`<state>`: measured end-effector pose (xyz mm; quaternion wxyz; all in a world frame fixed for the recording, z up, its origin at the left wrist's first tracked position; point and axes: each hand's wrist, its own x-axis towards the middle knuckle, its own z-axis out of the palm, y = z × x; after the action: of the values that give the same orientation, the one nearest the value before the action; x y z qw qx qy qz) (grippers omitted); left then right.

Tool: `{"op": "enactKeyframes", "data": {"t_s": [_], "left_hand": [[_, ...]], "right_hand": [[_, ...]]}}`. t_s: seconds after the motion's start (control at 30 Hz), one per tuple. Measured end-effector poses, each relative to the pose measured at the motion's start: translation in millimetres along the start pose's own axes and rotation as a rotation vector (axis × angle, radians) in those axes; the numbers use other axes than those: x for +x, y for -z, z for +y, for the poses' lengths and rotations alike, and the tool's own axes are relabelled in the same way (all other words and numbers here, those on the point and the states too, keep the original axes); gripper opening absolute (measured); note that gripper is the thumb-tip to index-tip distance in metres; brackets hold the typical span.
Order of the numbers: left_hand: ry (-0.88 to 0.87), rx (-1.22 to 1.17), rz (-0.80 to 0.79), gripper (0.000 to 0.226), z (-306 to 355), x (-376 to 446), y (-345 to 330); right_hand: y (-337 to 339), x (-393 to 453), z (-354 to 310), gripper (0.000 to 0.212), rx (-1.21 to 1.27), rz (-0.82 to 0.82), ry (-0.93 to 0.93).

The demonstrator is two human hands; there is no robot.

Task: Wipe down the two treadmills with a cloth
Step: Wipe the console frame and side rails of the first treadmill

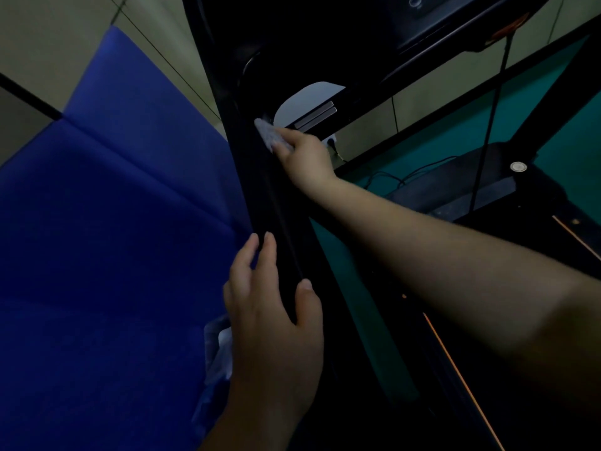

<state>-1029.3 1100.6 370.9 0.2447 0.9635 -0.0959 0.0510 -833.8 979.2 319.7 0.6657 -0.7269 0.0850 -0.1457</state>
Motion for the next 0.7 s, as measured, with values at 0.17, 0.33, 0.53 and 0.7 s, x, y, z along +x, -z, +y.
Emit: {"op": "enactKeyframes", "data": {"t_s": [0.17,0.33,0.53,0.7], "left_hand": [[0.011,-0.07,-0.011,0.066,0,-1,0],[0.007,-0.089,-0.018,0.069,0,-1,-1],[0.007,-0.06,-0.014,0.07,2,0,0],[-0.008,-0.042,0.001,0.065,1,-2,-1]], "right_hand": [[6,-16,10,0.035,-0.066,-0.045,-0.093],[17,-55,36,0.03,0.129,-0.075,-0.155],[9,-6,17,0.034,0.002,-0.081,0.011],[9,-6,26,0.034,-0.007,-0.099,-0.012]]}}
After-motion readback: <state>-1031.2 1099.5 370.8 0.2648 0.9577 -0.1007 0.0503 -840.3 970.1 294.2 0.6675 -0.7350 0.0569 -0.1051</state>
